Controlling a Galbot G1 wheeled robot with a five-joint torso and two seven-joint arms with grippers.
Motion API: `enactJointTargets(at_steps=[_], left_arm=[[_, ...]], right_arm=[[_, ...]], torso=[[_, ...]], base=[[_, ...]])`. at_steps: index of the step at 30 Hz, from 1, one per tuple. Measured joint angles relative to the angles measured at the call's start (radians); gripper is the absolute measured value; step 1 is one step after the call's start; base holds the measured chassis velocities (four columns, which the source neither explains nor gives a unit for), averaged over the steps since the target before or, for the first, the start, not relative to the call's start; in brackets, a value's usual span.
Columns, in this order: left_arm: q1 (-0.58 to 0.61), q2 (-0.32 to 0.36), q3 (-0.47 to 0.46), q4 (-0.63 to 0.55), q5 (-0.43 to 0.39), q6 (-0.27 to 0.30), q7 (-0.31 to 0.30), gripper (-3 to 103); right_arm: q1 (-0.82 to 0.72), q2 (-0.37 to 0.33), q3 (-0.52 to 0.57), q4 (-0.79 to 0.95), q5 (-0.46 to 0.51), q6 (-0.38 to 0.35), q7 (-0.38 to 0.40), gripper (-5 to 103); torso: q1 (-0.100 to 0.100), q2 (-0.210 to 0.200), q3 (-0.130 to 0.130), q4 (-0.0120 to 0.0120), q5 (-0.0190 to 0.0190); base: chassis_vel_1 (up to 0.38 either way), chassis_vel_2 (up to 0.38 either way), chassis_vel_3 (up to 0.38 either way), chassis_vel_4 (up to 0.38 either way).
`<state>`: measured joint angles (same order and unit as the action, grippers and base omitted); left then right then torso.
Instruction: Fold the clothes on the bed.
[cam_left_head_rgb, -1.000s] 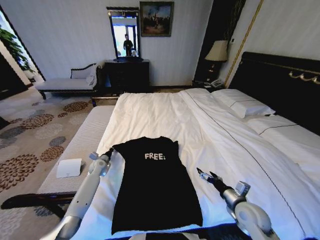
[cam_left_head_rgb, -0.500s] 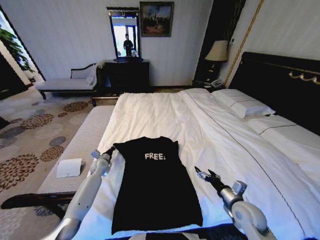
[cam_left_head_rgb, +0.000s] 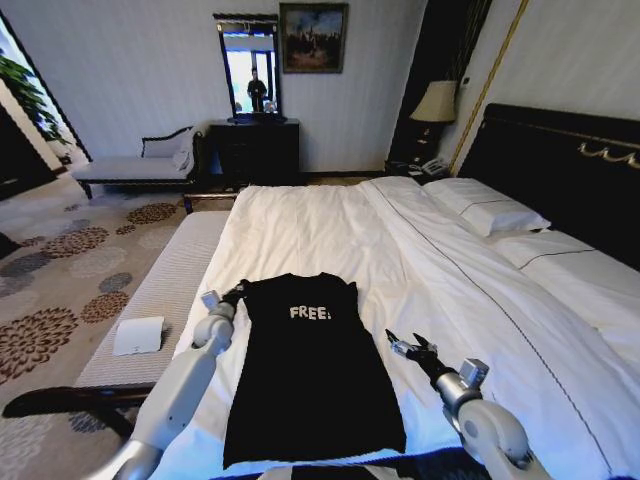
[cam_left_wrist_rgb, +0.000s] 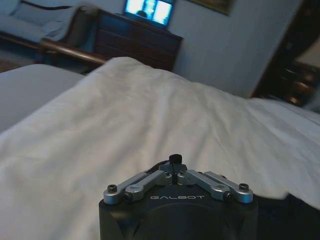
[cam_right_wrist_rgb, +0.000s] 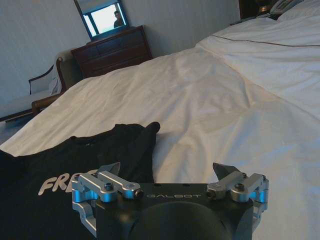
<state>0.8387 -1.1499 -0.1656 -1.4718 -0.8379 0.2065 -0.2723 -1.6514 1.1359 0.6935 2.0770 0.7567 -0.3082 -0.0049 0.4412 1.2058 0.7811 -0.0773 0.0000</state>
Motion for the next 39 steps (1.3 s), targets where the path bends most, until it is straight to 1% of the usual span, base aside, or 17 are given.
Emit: enactJointTargets(at_steps=[1, 4, 7, 11, 12, 16, 21, 25, 30, 35, 36, 38, 39], left_arm=[[0.0, 0.0, 0.0, 0.0, 0.0, 0.0, 0.0, 0], [-0.02, -0.006, 0.047, 0.01, 0.022, 0.0, 0.0, 0], [-0.038, -0.016, 0.074, 0.02, 0.026, 0.0, -0.006, 0], [-0.079, -0.039, 0.132, 0.045, 0.034, 0.0, -0.018, 0], [-0.079, -0.039, 0.132, 0.045, 0.034, 0.0, -0.018, 0], [-0.125, -0.072, 0.187, 0.105, 0.038, 0.0, -0.024, 0], [-0.143, -0.095, 0.214, 0.162, 0.039, 0.001, -0.025, 0], [-0.148, -0.115, 0.222, 0.193, 0.041, 0.001, -0.025, 0], [-0.156, -0.156, 0.223, 0.238, 0.047, 0.005, -0.032, 0], [-0.148, -0.161, 0.218, 0.228, 0.044, 0.023, -0.048, -1], [-0.142, -0.154, 0.217, 0.211, 0.044, 0.028, -0.049, 4], [-0.136, -0.146, 0.217, 0.197, 0.044, 0.031, -0.05, 4], [-0.124, -0.132, 0.213, 0.167, 0.043, 0.033, -0.05, 10]], right_arm=[[0.0, 0.0, 0.0, 0.0, 0.0, 0.0, 0.0, 100], [-0.001, 0.001, 0.001, 0.0, 0.002, 0.001, -0.002, 100], [-0.004, 0.002, 0.001, 0.0, 0.001, 0.002, -0.003, 100], [-0.007, 0.003, 0.006, 0.001, 0.002, 0.004, -0.005, 100], [-0.007, 0.003, 0.006, 0.001, 0.002, 0.004, -0.005, 100], [-0.011, 0.001, 0.016, 0.003, 0.006, 0.006, -0.008, 100], [-0.015, 0.001, 0.021, 0.003, 0.007, 0.01, -0.009, 100], [-0.015, -0.001, 0.024, 0.003, 0.01, 0.012, -0.01, 100], [-0.015, -0.002, 0.025, 0.002, 0.012, 0.012, -0.011, 100], [-0.017, -0.003, 0.025, 0.005, 0.014, 0.013, -0.011, 100], [-0.017, -0.003, 0.026, 0.005, 0.014, 0.013, -0.011, 100], [-0.017, -0.003, 0.026, 0.005, 0.015, 0.013, -0.011, 100], [-0.017, -0.001, 0.026, 0.005, 0.015, 0.013, -0.011, 100]], torso=[[0.0, 0.0, 0.0, 0.0, 0.0], [0.0, 0.0, 0.0, 0.0003, 0.0002], [0.0, 0.0, 0.0, 0.0002, 0.0], [0.0, 0.0, 0.0, 0.0002, 0.0001], [0.0, 0.0, 0.0, 0.0002, 0.0001], [0.0, 0.0, 0.0, 0.0002, 0.0], [0.0, 0.0, 0.0, 0.0001, 0.0001], [0.0, 0.0, 0.0, 0.0004, 0.0], [0.0, 0.0, 0.0, 0.0001, 0.0001], [0.0, 0.0, 0.0, 0.0001, -0.0001], [0.0, 0.0, 0.0, 0.0001, -0.0002], [0.0, 0.0, 0.0, 0.0001, -0.0002], [0.0, 0.0, 0.0, 0.0001, -0.0001]], base=[[0.0, 0.0, 0.0, 0.0], [0.0, 0.0, 0.0, 0.0], [0.0, 0.0, 0.0, 0.0], [0.0, 0.0, 0.0, 0.0], [0.0, 0.0, 0.0, 0.0], [0.0, 0.0, 0.0, 0.0], [0.0, 0.0, 0.0, 0.0], [0.0, 0.0, 0.0, 0.0], [0.0, 0.0, 0.0, 0.0], [0.0, 0.0, 0.0, 0.0], [0.0, 0.0, 0.0, 0.0], [0.0, 0.0, 0.0, 0.0], [0.0, 0.0, 0.0, 0.0]])
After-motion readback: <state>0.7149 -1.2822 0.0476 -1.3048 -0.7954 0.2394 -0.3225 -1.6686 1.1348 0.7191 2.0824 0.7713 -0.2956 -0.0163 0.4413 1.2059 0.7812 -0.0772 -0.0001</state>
